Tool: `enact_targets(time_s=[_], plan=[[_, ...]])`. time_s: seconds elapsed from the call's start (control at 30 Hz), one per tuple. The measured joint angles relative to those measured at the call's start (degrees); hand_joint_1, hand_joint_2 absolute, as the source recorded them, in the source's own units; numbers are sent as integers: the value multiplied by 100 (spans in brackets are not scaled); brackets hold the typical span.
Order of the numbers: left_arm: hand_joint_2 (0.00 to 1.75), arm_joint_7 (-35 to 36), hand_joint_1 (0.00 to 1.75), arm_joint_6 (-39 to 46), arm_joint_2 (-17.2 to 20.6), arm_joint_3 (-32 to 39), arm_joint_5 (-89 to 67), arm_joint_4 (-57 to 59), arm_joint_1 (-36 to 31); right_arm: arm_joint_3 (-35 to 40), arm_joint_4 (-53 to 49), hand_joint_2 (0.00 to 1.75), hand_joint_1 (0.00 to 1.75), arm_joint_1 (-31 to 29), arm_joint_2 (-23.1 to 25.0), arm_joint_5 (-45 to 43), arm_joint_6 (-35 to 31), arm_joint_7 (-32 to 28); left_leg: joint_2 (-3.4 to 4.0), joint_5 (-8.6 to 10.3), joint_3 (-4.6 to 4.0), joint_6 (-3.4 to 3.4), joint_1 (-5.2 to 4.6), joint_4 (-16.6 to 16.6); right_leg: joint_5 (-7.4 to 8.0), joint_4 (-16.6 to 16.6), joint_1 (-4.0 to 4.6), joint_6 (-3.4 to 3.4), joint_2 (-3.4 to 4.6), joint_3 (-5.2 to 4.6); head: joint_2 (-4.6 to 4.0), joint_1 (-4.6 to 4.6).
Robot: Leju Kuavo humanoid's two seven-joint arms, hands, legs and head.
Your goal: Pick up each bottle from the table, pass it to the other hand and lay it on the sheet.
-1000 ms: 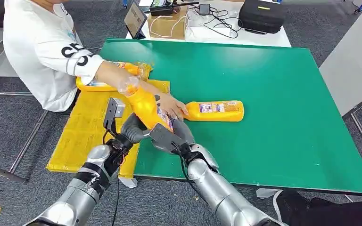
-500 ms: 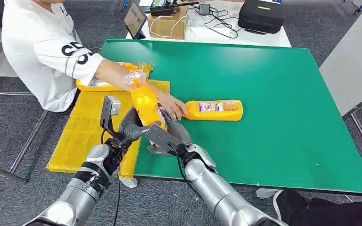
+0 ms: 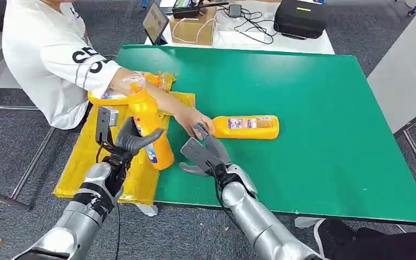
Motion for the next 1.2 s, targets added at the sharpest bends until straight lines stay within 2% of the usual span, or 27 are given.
enact_targets(time_s=[0.13, 0.3, 0.4, 0.53, 0.67, 0.7, 0.87, 0.9, 1.03, 1.07, 1.17, 1.2], plan=[[175, -42, 175, 274, 75, -4, -337, 92, -70, -46, -101, 175, 0, 30, -28, -31, -72, -24, 1, 0, 0, 0, 0, 0, 0, 0, 0, 0, 0, 0, -2, 0], [175, -96, 175, 1535, 418, -173, -2646, 709, -458, -258, -599, 175, 0, 214, -120, -297, -160, -166, 7, 0, 2, 0, 0, 0, 1, 0, 0, 0, 4, -2, -2, 0], [175, 55, 175, 1972, 650, -326, -3776, 1089, -725, -391, -980, 175, 0, 348, -216, -330, -155, -201, 7, 1, 3, -1, 0, 0, 1, 1, 1, 0, 4, -1, -2, 2], [175, 8, 175, 1958, 1004, -702, -5131, 1526, -958, -501, -1395, 175, 0, 444, -337, -415, -44, -241, 11, 1, 5, -1, 1, -1, 1, 3, 0, 0, 7, 0, -2, 0], [175, -175, 175, 1650, 1375, -1084, -5795, 1869, -1105, -540, -1661, 175, 0, 446, -501, -450, -7, -286, 14, 1, 8, -1, 1, -2, 0, 2, 0, 0, 7, 2, -2, 0], [175, -177, 175, 1524, 1453, -1149, -5929, 1956, -1144, -546, -1694, 0, 0, 443, -548, -424, -2, -282, 14, 0, 8, -1, 1, -2, 1, 2, 0, 0, 7, 4, 0, 0], [175, -186, 175, 929, 1807, -1392, -6251, 2251, -1301, -549, -1729, 0, 0, 378, -763, -166, -9, -162, 13, 1, 15, -1, 1, -3, 1, 3, 0, -1, 8, 8, -2, 0], [175, -186, 175, 832, 1858, -1434, -6306, 2299, -1331, -549, -1729, 175, 0, 357, -796, -118, -13, -142, 14, 1, 17, -1, 1, -3, 1, 4, 1, -1, 9, 10, -2, 0], [175, -188, 175, 466, 2079, -1554, -6447, 2469, -1404, -549, -1727, 175, 0, 274, -942, 13, -9, -76, 15, 1, 22, -1, 1, -3, 1, 7, 1, -1, 10, 13, -2, 0], [175, -188, 166, 411, 2116, -1591, -6493, 2504, -1423, -546, -1727, 175, 0, 254, -968, 35, 13, -61, 15, 1, 22, -1, 1, -3, 1, 7, 1, -1, 10, 13, -2, 0], [175, -275, 166, 360, 2264, -1692, -6627, 2583, -1423, -505, -1722, 175, 0, 179, -1053, 144, 87, 15, 13, 1, 22, -2, 1, -3, 1, 8, 1, -2, 10, 13, -2, 0], [175, -367, 5, 365, 2306, -1728, -6631, 2598, -1423, -492, -1712, 175, 0, 150, -1085, 200, 132, 52, 13, 1, 22, -2, 2, -3, 1, 8, 1, -2, 9, 13, -2, 0]])
